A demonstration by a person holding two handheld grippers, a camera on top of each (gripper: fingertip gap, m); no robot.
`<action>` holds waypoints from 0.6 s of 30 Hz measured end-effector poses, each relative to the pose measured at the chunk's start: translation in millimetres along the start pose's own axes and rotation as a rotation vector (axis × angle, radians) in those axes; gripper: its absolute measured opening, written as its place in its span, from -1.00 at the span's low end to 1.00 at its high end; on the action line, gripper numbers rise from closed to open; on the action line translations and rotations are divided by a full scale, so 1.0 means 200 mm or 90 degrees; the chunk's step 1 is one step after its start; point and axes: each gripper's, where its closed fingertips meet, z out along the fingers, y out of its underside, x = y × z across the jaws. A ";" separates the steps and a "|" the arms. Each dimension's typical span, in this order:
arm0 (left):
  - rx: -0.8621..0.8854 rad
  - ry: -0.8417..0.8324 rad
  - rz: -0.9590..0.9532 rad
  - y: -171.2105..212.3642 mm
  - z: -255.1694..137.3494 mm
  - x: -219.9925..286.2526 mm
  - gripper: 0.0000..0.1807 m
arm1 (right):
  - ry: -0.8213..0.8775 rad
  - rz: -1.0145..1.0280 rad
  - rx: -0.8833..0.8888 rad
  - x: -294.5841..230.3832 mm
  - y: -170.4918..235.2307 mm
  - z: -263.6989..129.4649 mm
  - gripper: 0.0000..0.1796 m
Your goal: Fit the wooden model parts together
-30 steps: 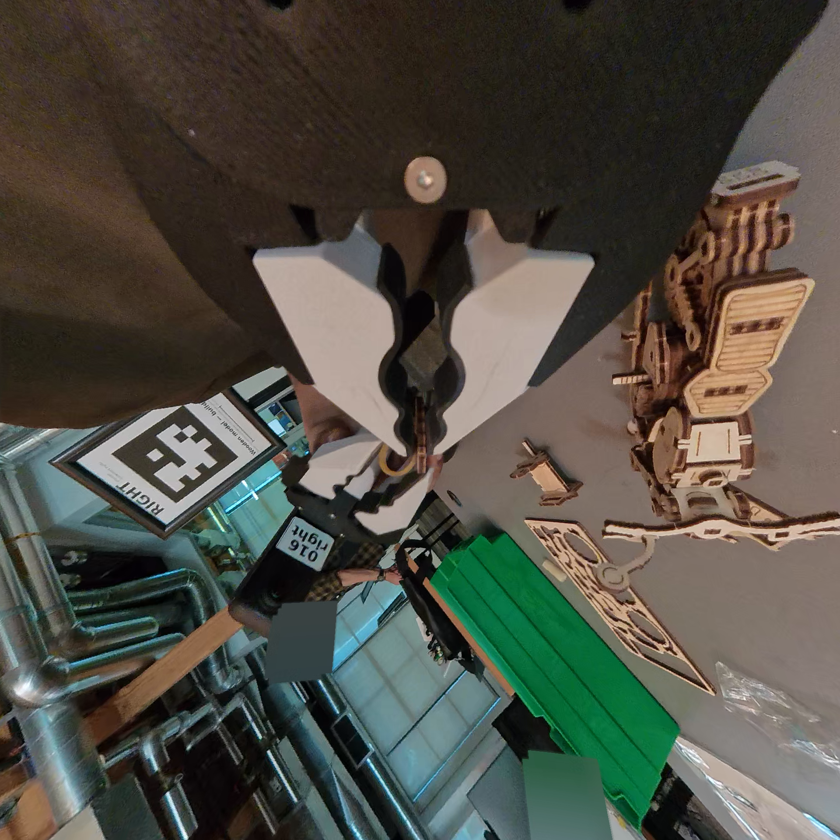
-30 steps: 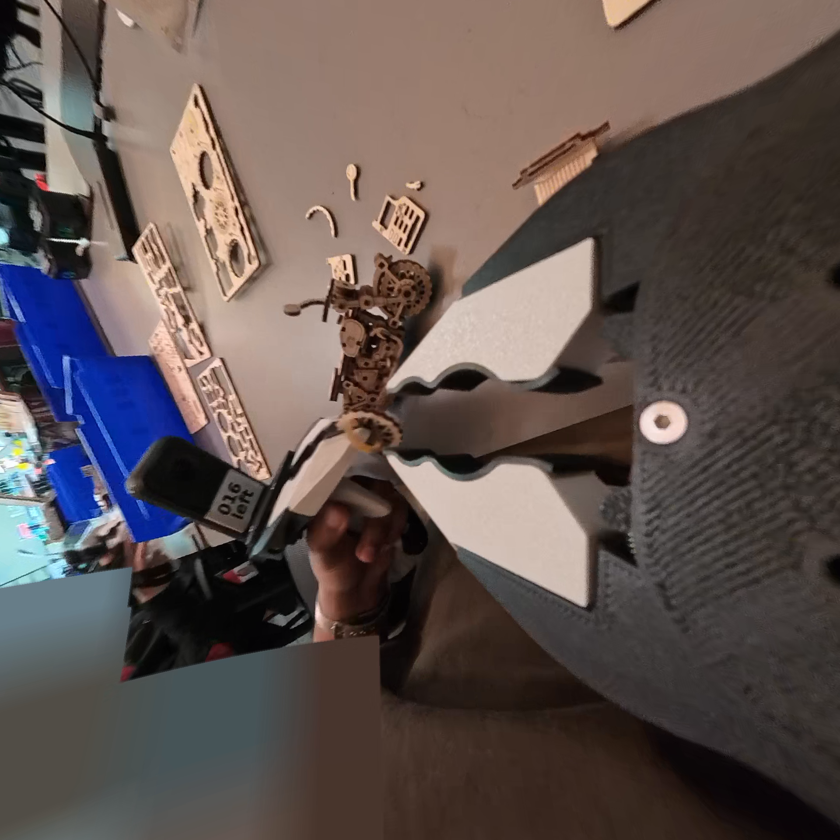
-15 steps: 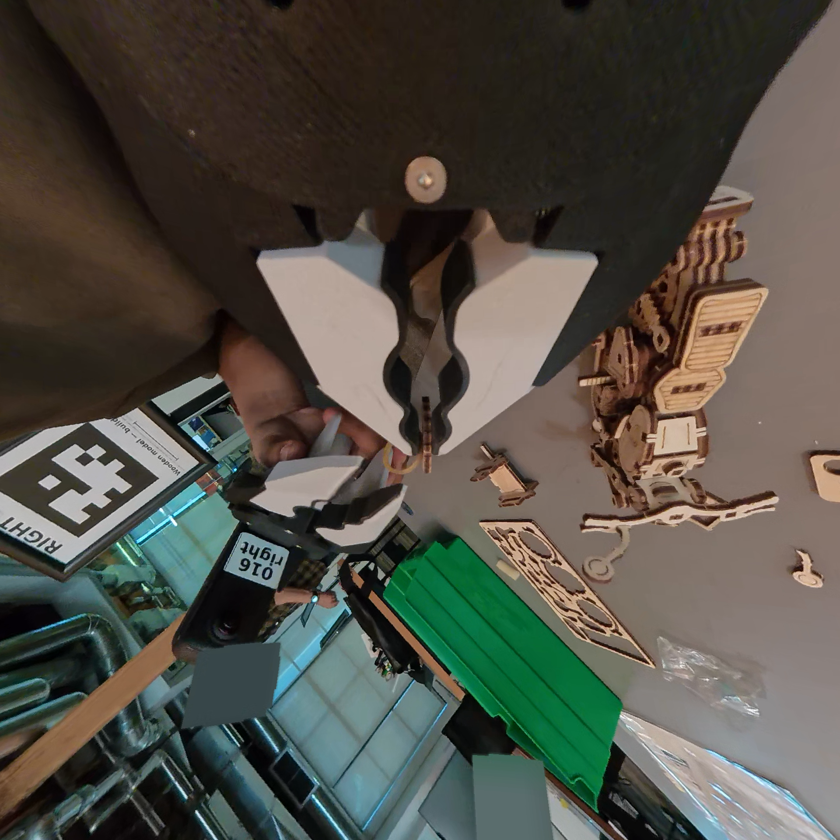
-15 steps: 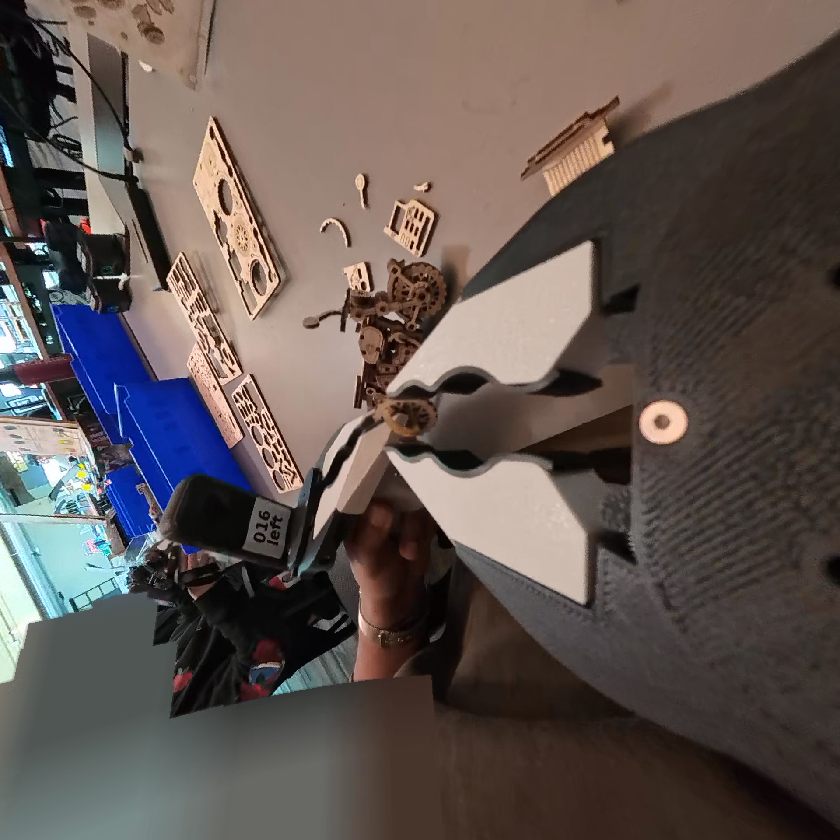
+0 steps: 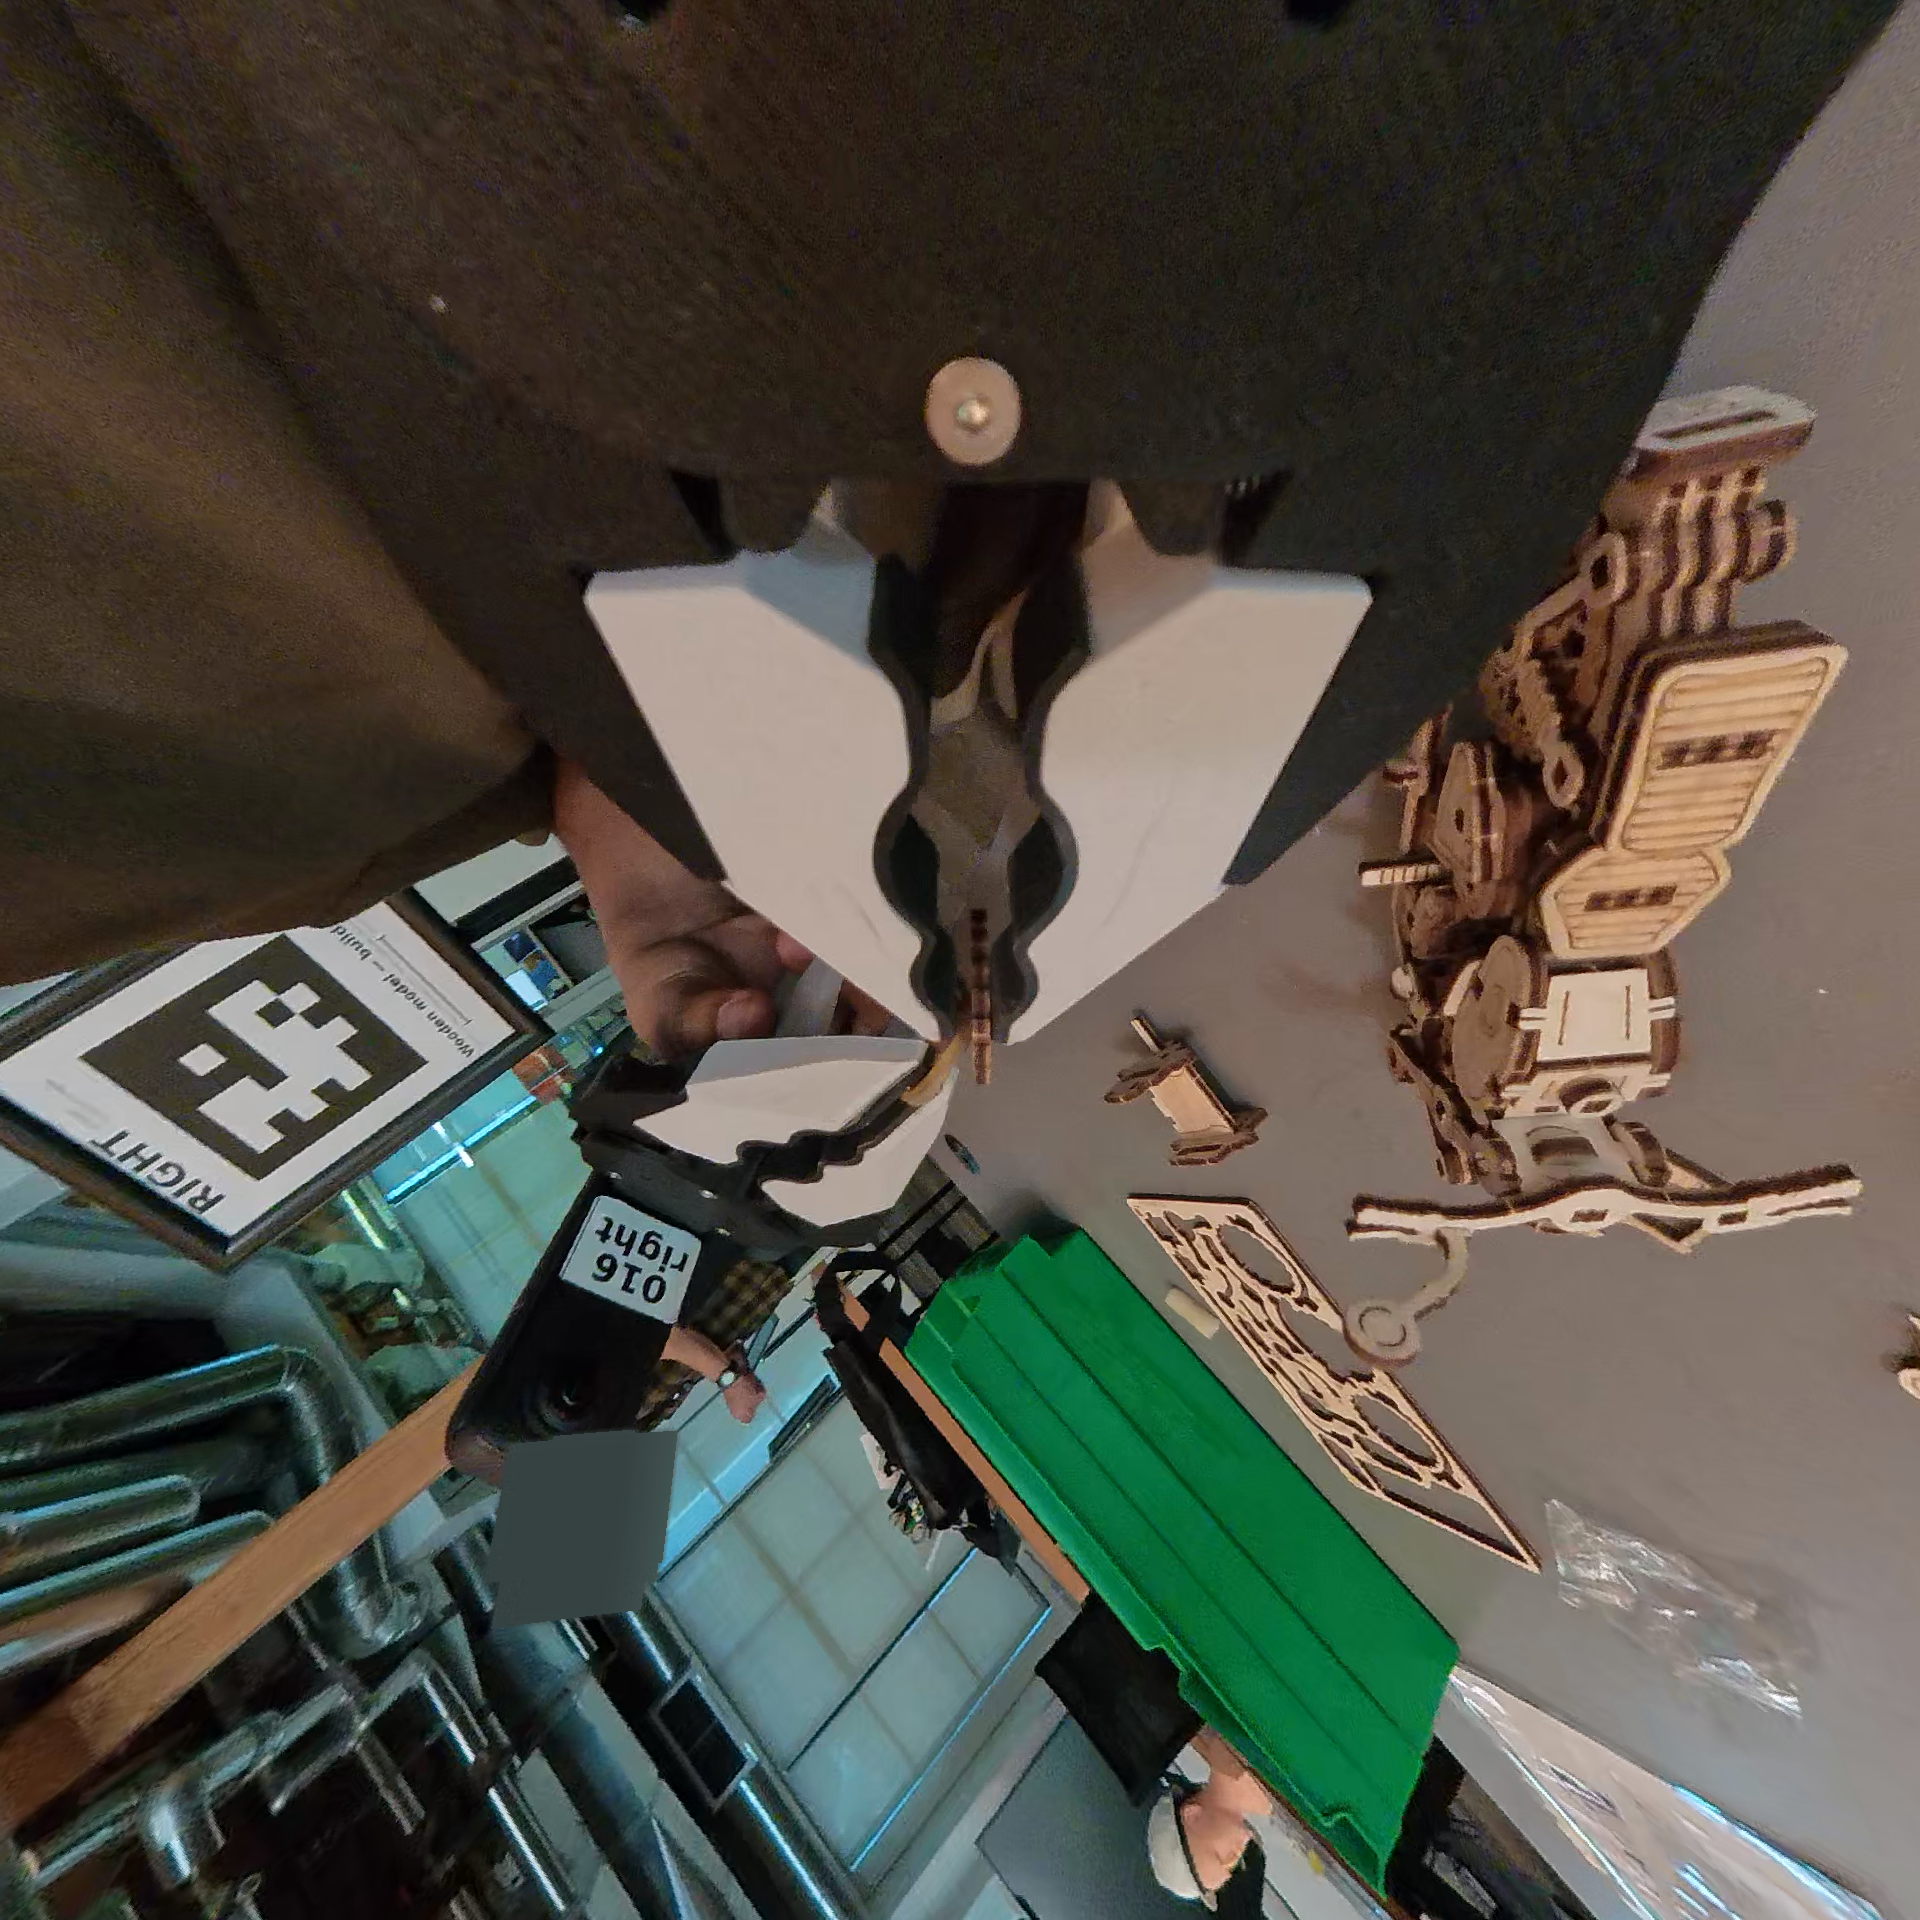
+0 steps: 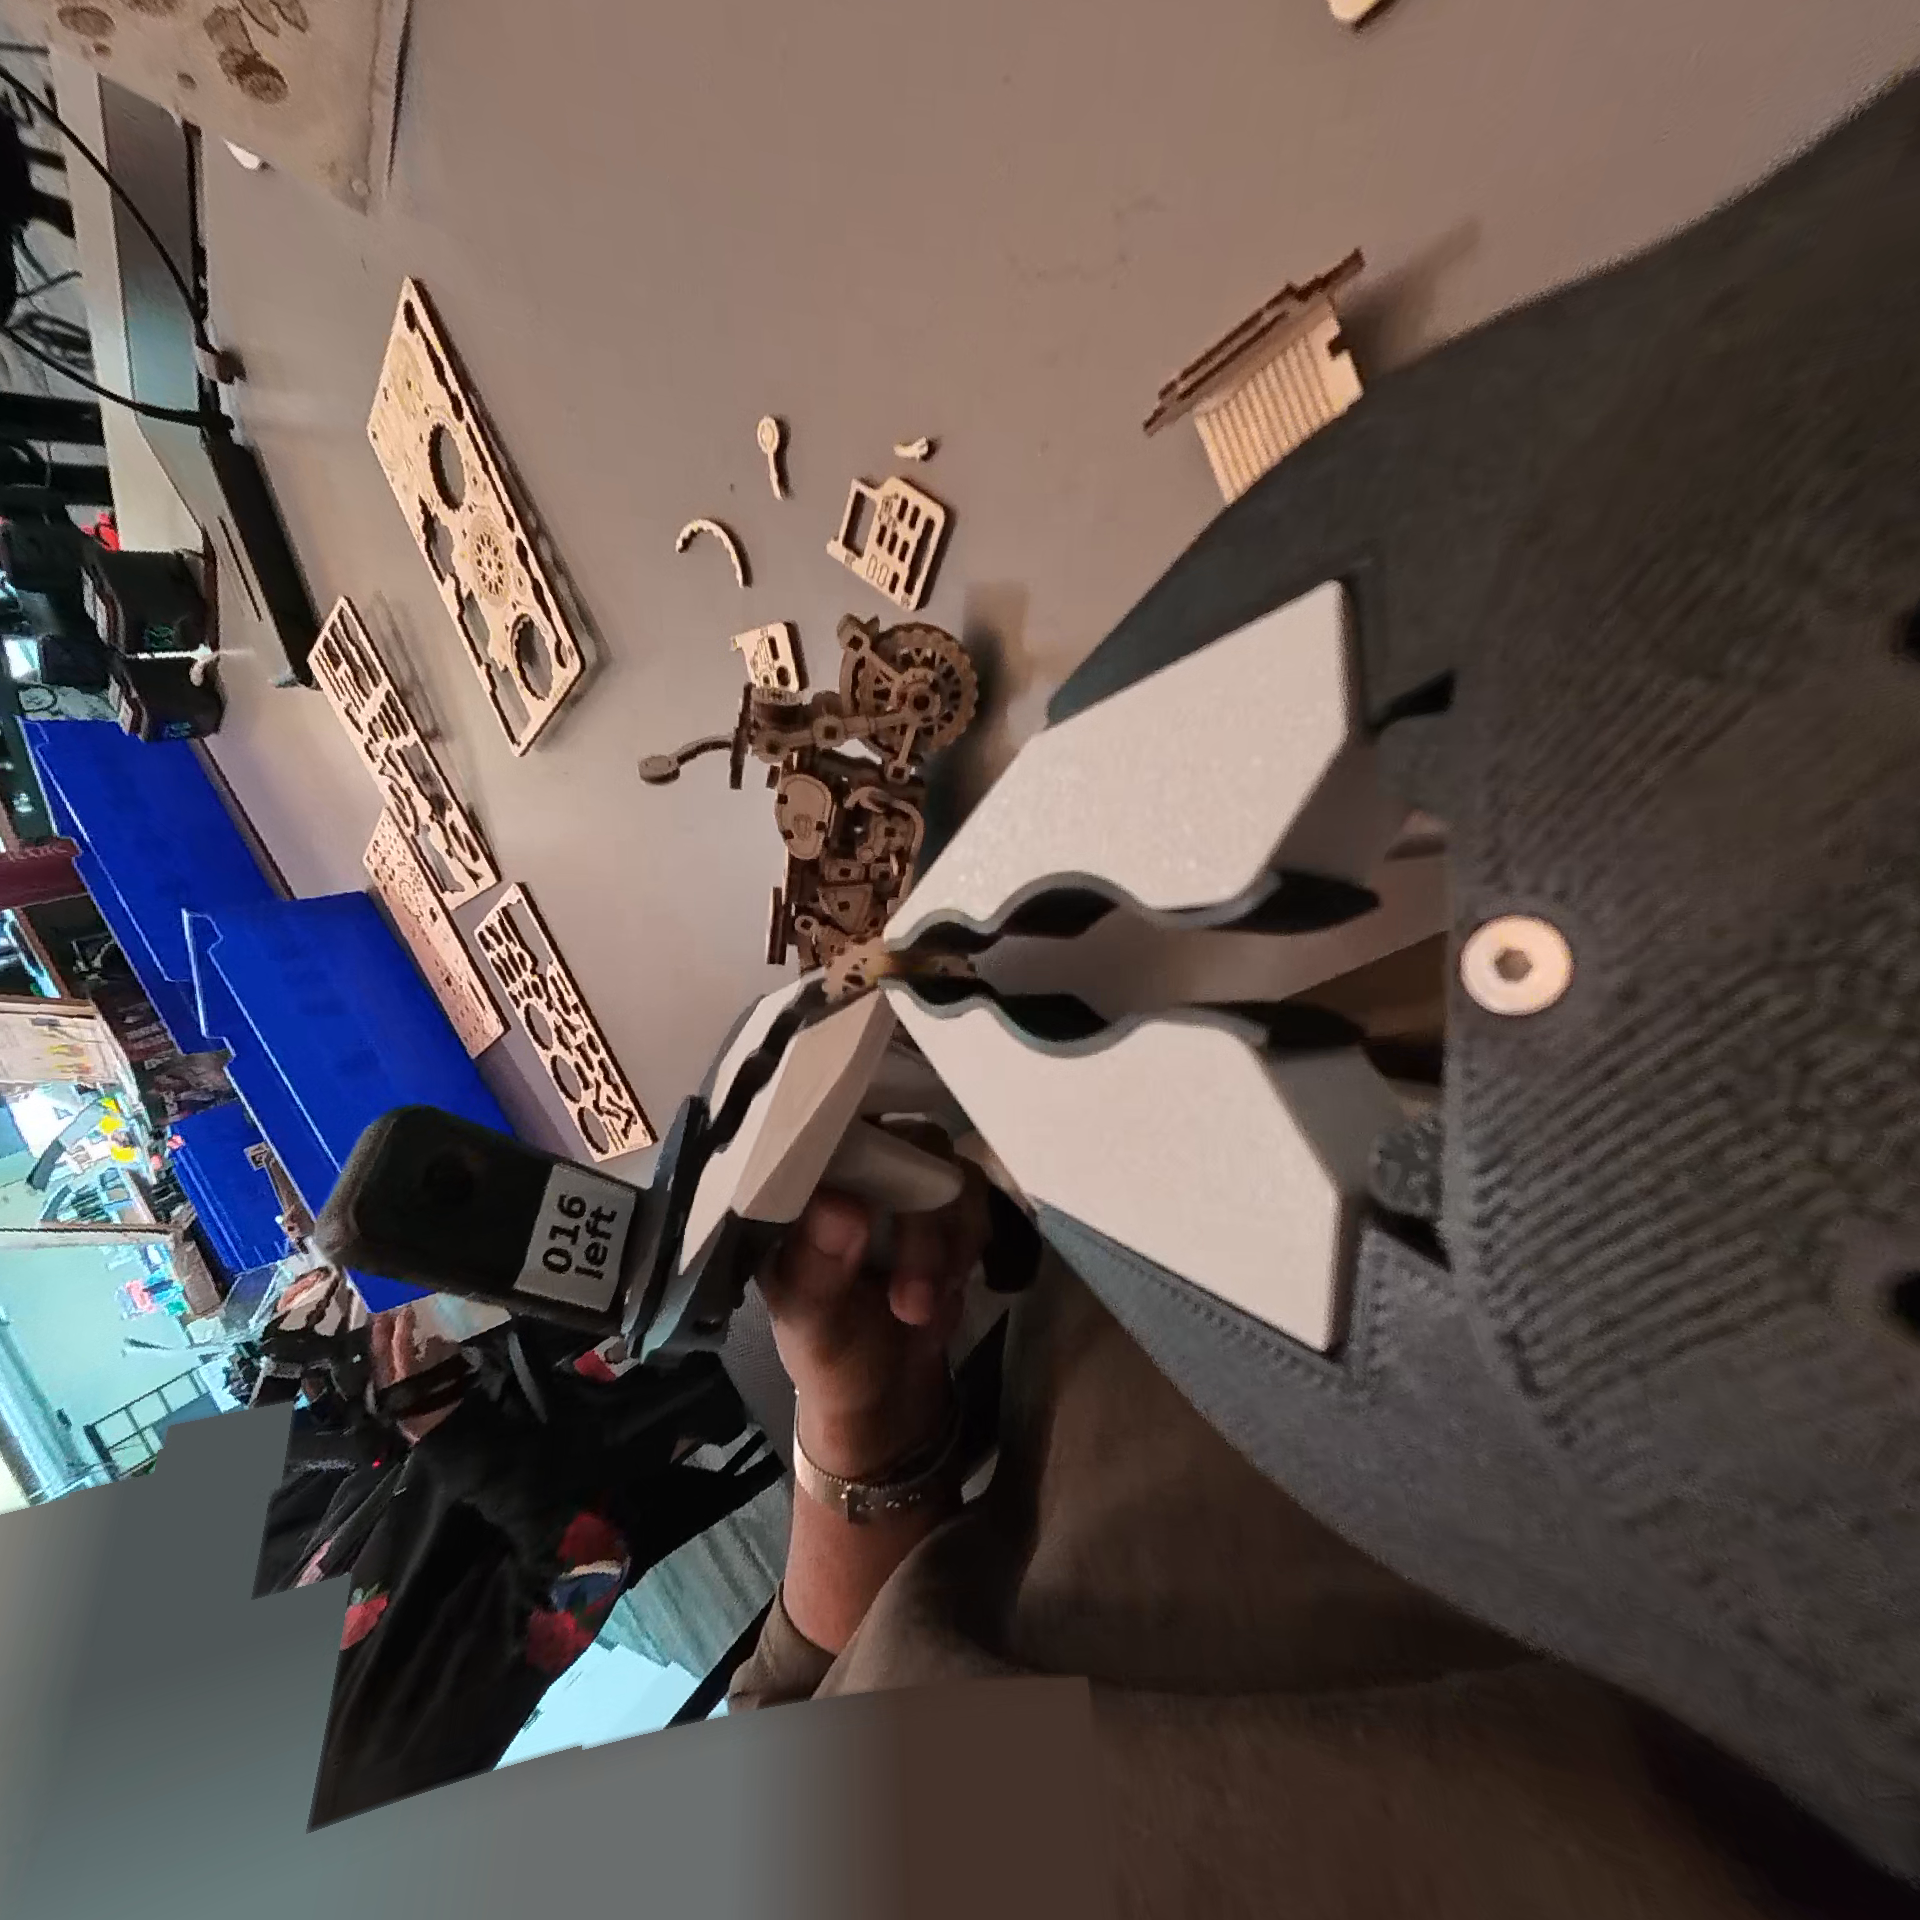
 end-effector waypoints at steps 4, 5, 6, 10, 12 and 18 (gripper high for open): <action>0.009 0.019 -0.024 -0.01 0.00 0.01 -0.96 | -0.005 0.009 -0.007 0.00 0.01 0.00 -0.98; 0.010 0.028 -0.029 -0.01 0.00 0.02 -0.96 | -0.010 0.013 -0.012 0.00 0.02 0.01 -0.98; 0.013 0.032 -0.036 -0.02 -0.01 0.02 -0.96 | -0.012 0.016 -0.015 0.00 0.03 0.01 -0.97; 0.022 0.061 -0.068 -0.03 -0.01 0.04 -0.95 | -0.027 0.028 0.001 -0.01 0.01 0.01 -0.97; 0.026 0.072 -0.086 -0.03 -0.01 0.04 -0.95 | -0.031 0.030 0.006 -0.01 0.01 0.00 -0.97; 0.018 0.140 -0.147 -0.03 -0.01 0.09 -0.83 | -0.008 0.011 -0.012 0.01 0.03 0.01 -0.97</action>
